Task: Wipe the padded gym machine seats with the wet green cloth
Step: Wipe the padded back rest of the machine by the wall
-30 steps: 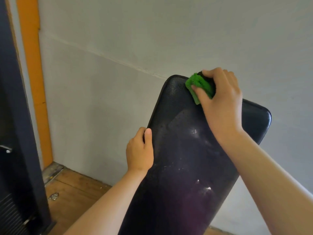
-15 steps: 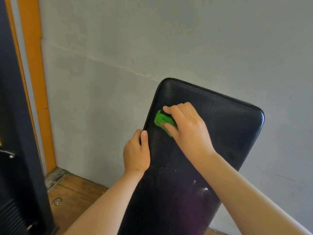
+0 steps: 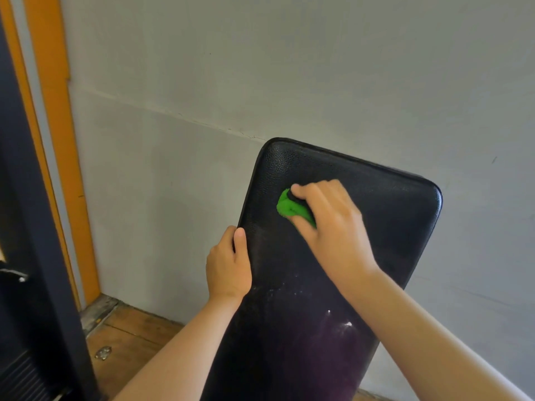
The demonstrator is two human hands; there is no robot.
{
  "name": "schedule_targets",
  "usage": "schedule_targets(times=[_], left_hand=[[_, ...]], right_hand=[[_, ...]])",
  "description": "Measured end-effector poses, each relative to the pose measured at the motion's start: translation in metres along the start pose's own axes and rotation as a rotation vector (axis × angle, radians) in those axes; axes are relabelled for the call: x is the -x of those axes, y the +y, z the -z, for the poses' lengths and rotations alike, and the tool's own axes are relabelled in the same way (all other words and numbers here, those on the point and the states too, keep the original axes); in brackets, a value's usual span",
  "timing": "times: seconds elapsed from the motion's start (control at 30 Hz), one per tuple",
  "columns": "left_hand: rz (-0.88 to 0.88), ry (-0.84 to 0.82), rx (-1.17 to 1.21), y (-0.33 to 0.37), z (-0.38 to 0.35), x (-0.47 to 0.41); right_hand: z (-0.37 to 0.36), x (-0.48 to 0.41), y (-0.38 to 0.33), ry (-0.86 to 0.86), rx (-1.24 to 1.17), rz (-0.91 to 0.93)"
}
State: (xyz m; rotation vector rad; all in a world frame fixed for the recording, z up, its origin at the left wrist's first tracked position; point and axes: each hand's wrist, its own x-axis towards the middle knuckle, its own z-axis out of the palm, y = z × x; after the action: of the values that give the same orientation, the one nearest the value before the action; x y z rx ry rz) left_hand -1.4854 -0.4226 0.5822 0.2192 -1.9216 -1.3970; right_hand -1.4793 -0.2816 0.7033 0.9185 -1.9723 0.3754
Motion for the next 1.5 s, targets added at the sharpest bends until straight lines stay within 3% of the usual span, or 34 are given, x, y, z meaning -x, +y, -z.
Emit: schedule_targets(times=[0.23, 0.53, 0.9, 1.0, 1.23, 1.5], left_hand=[[0.011, -0.004, 0.029, 0.003, 0.000, 0.001], [0.026, 0.025, 0.005, 0.004, -0.002, 0.002], [0.037, 0.019, -0.016, 0.005, -0.002, 0.003], [0.038, 0.021, -0.021, 0.009, -0.001, 0.003], [0.047, 0.024, -0.017, 0.005, -0.002, 0.003], [0.059, 0.033, -0.033, 0.009, -0.002, 0.003]], right_hand=[[0.002, 0.009, 0.000, -0.139, 0.077, 0.146], [0.029, -0.020, 0.026, 0.121, 0.012, -0.112], [0.007, 0.040, 0.001, -0.161, 0.029, 0.097], [0.017, 0.029, 0.008, -0.098, 0.026, 0.069], [0.044, -0.004, 0.037, 0.172, 0.026, -0.200], [0.015, 0.048, 0.014, 0.014, -0.013, -0.058]])
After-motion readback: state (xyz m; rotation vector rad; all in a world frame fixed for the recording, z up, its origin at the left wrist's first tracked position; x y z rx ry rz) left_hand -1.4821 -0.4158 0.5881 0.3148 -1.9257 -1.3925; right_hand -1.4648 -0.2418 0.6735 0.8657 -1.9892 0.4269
